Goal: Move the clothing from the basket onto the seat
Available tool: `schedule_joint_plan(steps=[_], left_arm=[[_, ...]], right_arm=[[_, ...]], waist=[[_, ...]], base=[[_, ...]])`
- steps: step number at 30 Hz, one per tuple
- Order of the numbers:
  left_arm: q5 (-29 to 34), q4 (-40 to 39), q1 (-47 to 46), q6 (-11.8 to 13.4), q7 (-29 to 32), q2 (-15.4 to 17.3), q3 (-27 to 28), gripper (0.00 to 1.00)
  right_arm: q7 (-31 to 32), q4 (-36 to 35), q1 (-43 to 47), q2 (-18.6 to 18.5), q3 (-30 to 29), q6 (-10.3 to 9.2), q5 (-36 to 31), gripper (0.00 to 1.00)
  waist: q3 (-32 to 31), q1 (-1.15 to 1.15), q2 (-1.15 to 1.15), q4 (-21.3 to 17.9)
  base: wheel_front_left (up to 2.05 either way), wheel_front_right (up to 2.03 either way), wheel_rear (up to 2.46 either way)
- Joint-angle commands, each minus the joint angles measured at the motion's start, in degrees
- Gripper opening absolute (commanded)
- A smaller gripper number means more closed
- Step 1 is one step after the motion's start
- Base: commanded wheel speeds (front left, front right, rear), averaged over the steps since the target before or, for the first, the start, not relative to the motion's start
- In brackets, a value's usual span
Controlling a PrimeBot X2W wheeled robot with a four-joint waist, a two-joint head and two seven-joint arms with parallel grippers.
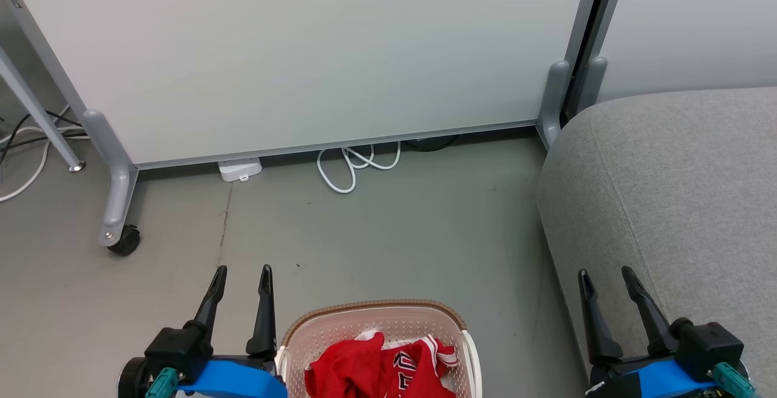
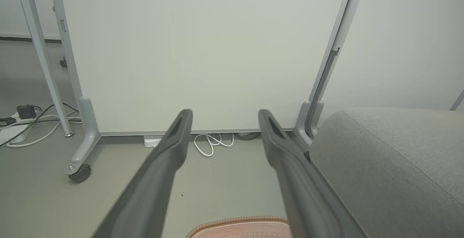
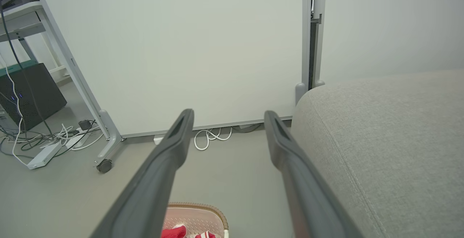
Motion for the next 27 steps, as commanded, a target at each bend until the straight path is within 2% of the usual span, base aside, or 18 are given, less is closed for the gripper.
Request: schedule_joint_plan(steps=[1, 27], left_arm=[[1.0, -0.1, 0.1, -0.3, -0.4, 0.0, -0.3, 1.0], [0.6, 0.0, 0.5, 0.2, -0.6, -0.2, -0.6, 1.0]], right_arm=[[-0.5, 0.1, 0.6, -0.3, 0.1, 0.14, -1.2, 1.0], [0.7, 0.8, 0.8, -0.3, -0.4, 0.15, -2.1, 1.0]], waist=[[0.0, 0.0, 0.0, 0.0], [0.2, 0.0, 0.0, 0.1]], base=[[0.0, 0.0, 0.0], [0.0, 0.0, 0.0]])
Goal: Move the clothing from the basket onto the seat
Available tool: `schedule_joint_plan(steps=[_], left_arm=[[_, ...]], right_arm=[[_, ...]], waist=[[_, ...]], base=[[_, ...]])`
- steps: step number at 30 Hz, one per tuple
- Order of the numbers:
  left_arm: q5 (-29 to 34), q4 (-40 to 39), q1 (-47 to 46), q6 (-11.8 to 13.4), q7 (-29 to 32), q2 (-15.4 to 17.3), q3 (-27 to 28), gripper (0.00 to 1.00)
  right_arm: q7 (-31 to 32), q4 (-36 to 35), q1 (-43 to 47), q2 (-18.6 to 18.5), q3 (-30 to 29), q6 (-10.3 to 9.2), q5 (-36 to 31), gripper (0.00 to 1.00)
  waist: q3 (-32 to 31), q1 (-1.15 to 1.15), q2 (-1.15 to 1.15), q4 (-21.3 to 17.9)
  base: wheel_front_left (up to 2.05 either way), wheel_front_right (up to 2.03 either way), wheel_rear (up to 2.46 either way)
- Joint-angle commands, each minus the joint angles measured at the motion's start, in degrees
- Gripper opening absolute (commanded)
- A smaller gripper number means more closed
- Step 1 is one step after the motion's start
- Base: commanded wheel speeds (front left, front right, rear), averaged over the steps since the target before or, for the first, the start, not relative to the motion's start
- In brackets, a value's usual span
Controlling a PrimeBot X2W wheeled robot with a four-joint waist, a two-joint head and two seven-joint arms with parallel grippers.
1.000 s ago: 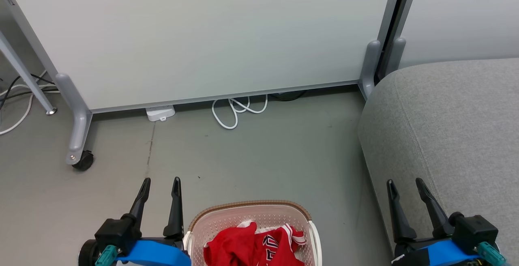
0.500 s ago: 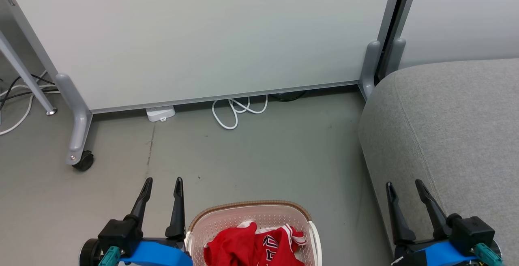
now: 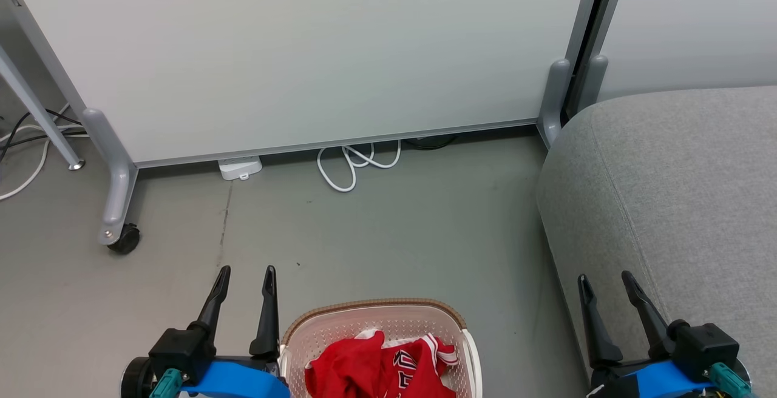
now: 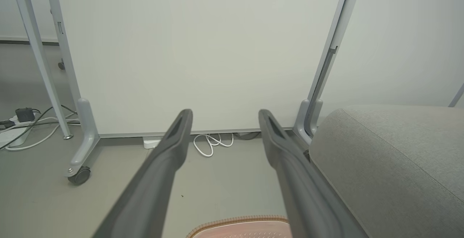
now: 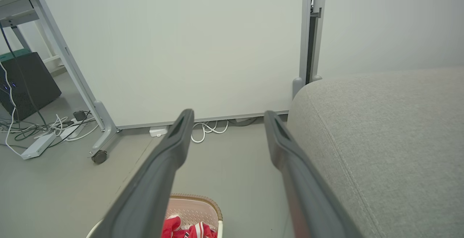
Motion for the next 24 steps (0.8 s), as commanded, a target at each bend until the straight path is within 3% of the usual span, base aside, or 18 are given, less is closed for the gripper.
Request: schedule_joint_plan(steps=[1, 11, 24], left_arm=[[-0.2, -0.1, 0.5, 0.2, -0.2, -0.1, -0.2, 1.0], [-0.9, 1.5, -1.1, 0.4, -0.2, -0.1, -0.7, 1.0], [1.1, 9.2, -4.9, 0.0, -0.2, 0.5, -0.6, 1.0]], right_arm=[[0.0, -0.1, 0.7, -0.3, 0.0, 0.15, -0.4, 1.0], [0.5, -1.4, -1.3, -0.3, 0.4, 0.15, -1.2, 1.0], [0.1, -3.0, -4.8, -0.2, 3.3, 0.14, -1.0, 1.0]], waist=[[0.3, 0.0, 0.0, 0.0], [4.0, 0.0, 0.0, -1.5], [12.3, 0.0, 0.0, -8.8]], base=[[0.0, 0.0, 0.0], [0.0, 0.0, 0.0], [0.0, 0.0, 0.0]])
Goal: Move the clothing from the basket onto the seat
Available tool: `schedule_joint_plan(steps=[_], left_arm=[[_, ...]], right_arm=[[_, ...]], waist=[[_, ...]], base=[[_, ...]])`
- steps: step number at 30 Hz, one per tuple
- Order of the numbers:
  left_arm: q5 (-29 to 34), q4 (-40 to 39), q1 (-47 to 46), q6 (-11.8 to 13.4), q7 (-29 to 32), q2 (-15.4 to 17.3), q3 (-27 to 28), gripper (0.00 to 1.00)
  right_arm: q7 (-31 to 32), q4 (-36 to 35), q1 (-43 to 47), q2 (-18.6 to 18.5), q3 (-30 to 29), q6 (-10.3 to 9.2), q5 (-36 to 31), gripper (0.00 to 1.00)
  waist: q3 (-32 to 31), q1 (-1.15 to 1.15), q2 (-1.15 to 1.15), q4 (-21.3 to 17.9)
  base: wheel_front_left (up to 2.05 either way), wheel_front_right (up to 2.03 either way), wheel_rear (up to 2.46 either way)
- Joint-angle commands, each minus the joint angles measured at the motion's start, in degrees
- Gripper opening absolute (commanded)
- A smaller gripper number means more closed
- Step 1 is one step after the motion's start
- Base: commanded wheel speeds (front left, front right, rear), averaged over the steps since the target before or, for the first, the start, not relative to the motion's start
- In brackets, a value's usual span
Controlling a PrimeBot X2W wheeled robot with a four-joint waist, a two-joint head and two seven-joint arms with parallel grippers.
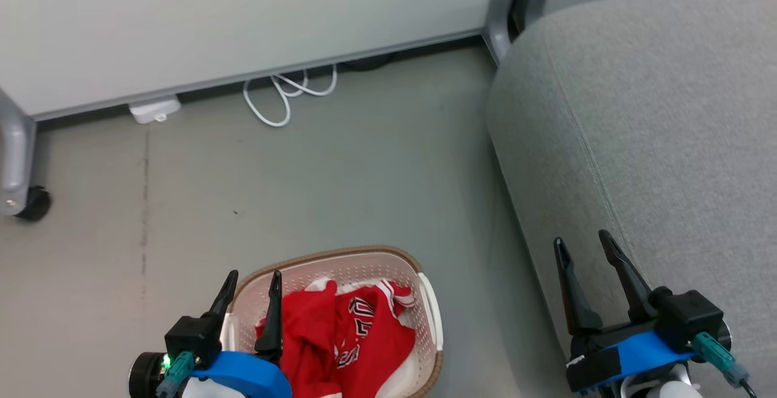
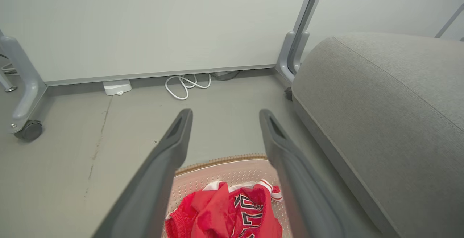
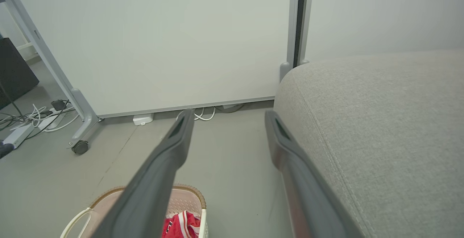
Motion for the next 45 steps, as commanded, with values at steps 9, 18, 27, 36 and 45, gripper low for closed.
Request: schedule_joint_plan(steps=[9, 18, 27, 36, 45], left_arm=[[0.9, 7.9, -6.0, -0.3, -0.2, 2.2, 1.1, 1.0], [1.6, 17.6, -13.9, -0.7, -0.2, 5.2, 0.4, 1.0], [1.7, 25.5, -20.3, -0.8, 0.1, 8.6, -0.9, 1.0], [1.2, 29.6, -25.1, -0.9, 0.4, 11.8, -0.8, 1.0], [2.4, 33.5, -27.7, 1.9, 3.0, 13.6, -1.8, 1.0]], right_arm=[[-1.1, -1.5, -3.8, -0.2, 3.5, 0.13, 1.2, 1.0], [-1.5, -2.9, -6.2, -0.2, 6.0, 0.13, 3.6, 1.0], [-1.6, -5.8, -7.8, -0.2, 7.7, 0.13, 6.2, 1.0], [-1.6, -7.5, -8.9, -0.1, 8.7, 0.12, 9.0, 1.0], [-1.6, -8.4, -9.7, -0.2, 9.4, 0.12, 10.6, 1.0]], waist=[[9.6, 0.0, 0.0, -6.7], [18.2, 0.0, 0.0, -9.5], [25.6, 0.0, 0.0, -12.4], [31.2, 0.0, 0.0, -15.1], [34.3, 0.0, 0.0, -16.5]], base=[[0.0, 0.0, 0.0], [0.0, 0.0, 0.0], [0.0, 0.0, 0.0], [0.0, 0.0, 0.0], [0.0, 0.0, 0.0]])
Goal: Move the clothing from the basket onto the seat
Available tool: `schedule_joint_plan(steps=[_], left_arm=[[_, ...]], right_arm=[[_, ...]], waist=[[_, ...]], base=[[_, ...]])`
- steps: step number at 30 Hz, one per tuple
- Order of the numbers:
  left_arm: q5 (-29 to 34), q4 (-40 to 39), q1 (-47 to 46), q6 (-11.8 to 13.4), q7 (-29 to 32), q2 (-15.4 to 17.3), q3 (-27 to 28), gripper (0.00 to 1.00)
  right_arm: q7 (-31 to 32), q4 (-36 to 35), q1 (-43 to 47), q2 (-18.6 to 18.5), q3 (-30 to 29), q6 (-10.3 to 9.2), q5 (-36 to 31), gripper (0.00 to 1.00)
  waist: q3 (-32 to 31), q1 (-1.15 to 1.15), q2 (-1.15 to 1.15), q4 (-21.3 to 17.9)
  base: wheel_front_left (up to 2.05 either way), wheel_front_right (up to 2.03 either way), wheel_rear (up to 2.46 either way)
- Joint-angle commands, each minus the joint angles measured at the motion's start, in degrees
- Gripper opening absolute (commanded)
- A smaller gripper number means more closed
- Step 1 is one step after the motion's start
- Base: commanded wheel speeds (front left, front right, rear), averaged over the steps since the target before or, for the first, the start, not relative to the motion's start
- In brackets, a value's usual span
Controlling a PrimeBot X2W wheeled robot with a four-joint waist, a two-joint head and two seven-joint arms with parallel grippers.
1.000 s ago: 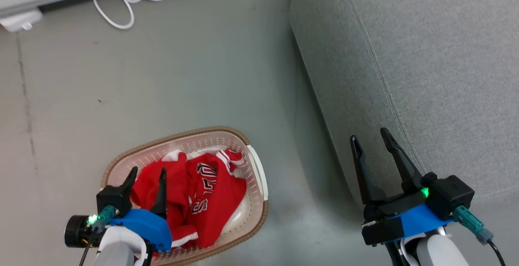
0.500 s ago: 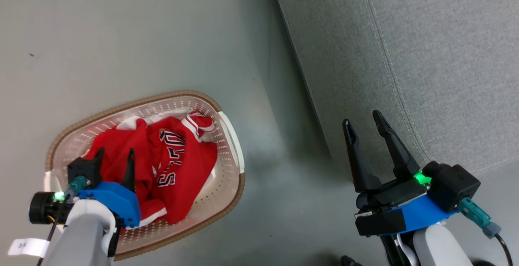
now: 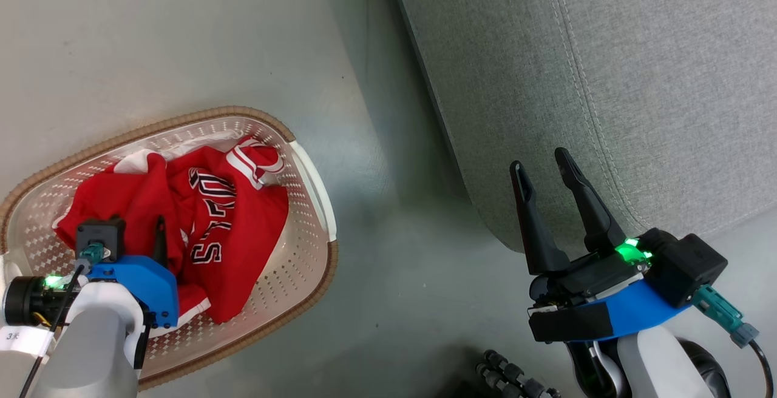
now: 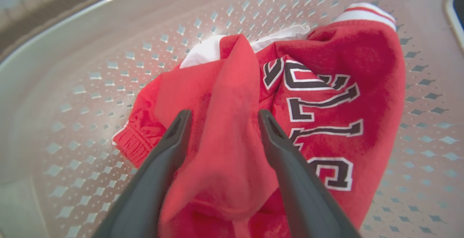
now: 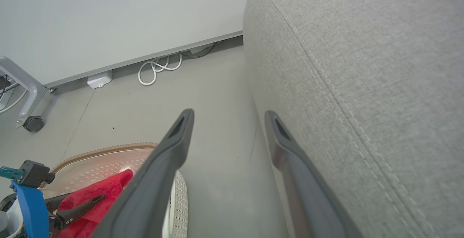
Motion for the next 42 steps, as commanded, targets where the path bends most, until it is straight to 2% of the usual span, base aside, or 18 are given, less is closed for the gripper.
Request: schedule_joint_plan(steps=[1, 5, 12, 13, 14, 15, 16, 33, 42], left_arm=[[0.0, 0.6, -1.4, 0.8, 0.4, 0.5, 0.1, 1.0], [-0.6, 2.4, -2.2, 2.4, 2.0, 0.6, 0.5, 1.0], [-1.2, 3.6, -2.9, 3.2, 2.2, 0.1, 0.2, 1.0], [-1.4, 3.7, -3.0, 3.2, 2.2, 0.0, 0.1, 0.78], [-1.5, 3.8, -3.1, 3.2, 2.1, -0.1, 0.0, 0.36], [-1.5, 3.9, -3.3, 3.1, 1.9, -0.2, -0.1, 0.06], [-1.6, 3.9, -3.4, 3.0, 1.6, -0.3, -0.2, 0.0], [-3.0, 5.5, -4.2, 2.1, 0.0, -1.4, -1.2, 0.0], [-3.9, 6.6, -3.7, 1.6, -1.1, -3.2, -2.1, 0.0]], right_arm=[[-0.3, -0.3, -0.8, -0.1, 0.1, 0.11, 0.4, 1.0], [-0.3, -0.4, -1.3, -0.1, 0.4, 0.11, 0.9, 1.0], [-0.3, -0.1, -1.7, -0.1, 0.6, 0.11, 1.6, 1.0], [-0.3, -0.1, -1.7, -0.1, 0.6, 0.11, 1.6, 1.0], [-0.3, -0.2, -1.7, -0.1, 0.6, 0.12, 1.6, 1.0], [-0.3, -0.2, -1.7, -0.1, 0.6, 0.12, 1.6, 1.0], [-0.3, -0.2, -1.7, -0.1, 0.6, 0.11, 1.6, 1.0], [-0.3, 0.2, -2.3, -0.1, 0.6, 0.11, 1.5, 1.0], [-0.3, 1.0, -2.4, -0.1, 0.3, 0.11, 0.3, 1.0]], waist=[[0.6, -0.01, 0.0, -0.3], [1.4, -0.01, 0.0, -0.6], [1.7, -0.01, 0.0, -0.7], [1.6, -0.01, 0.0, -0.7], [1.6, -0.01, 0.0, -0.6], [1.6, -0.01, 0.0, -0.6], [1.6, -0.01, 0.0, -0.5], [1.0, -0.01, 0.0, 0.6], [-2.8, -0.01, 0.0, 2.3]], base=[[0.0, 0.0, 0.0], [0.0, 0.0, 0.0], [0.0, 0.0, 0.0], [0.0, 0.0, 0.0], [0.0, 0.0, 0.0], [0.0, 0.0, 0.0], [0.0, 0.0, 0.0], [0.0, 0.0, 0.0], [0.0, 0.0, 0.0]])
